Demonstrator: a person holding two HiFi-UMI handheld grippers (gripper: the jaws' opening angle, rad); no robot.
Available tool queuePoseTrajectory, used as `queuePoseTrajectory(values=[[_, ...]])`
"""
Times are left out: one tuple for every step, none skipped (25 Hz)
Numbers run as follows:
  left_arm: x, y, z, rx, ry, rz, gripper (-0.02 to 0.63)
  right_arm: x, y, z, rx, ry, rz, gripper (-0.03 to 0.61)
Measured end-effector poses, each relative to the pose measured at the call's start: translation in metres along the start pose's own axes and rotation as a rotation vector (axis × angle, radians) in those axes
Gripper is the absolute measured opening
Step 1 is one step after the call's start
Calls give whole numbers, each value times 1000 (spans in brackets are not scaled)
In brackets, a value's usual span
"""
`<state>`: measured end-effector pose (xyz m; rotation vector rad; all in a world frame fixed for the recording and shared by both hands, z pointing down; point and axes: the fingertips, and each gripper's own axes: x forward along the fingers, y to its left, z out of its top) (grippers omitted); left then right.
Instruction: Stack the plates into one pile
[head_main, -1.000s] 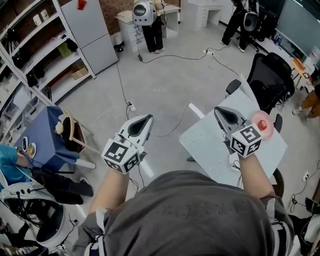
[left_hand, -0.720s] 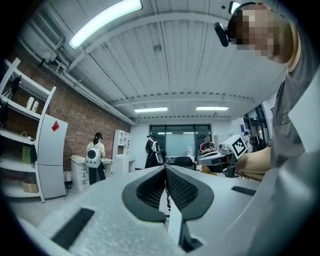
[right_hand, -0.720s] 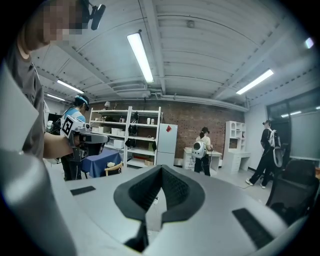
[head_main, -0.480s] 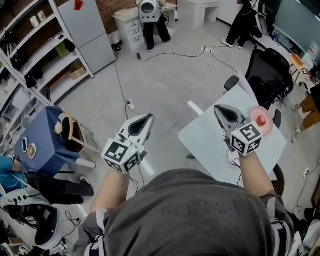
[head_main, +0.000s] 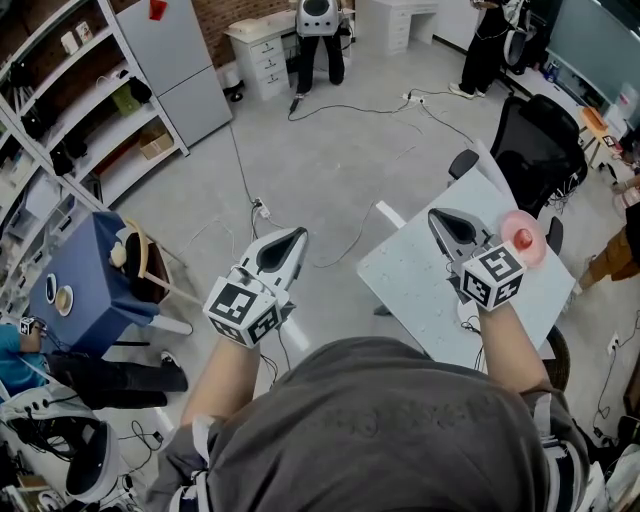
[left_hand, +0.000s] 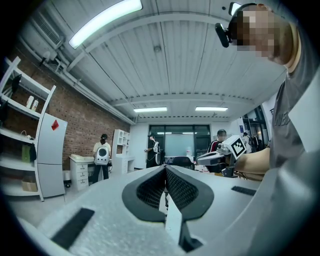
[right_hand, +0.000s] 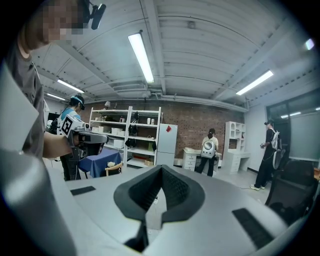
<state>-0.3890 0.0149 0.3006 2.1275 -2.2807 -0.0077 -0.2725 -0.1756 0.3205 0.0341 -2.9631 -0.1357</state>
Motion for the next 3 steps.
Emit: queuePoseTrajectory(values=[[0,-1,0,1,0,0,6,-1,0,0,-1,-1,0,-9],[-1,-1,0,1,0,-1,6,-1,1,0,-2,-1,0,-9],[-1,-2,0,1,-1,-1,6,-2,1,-1,-3,-2,0,-9]])
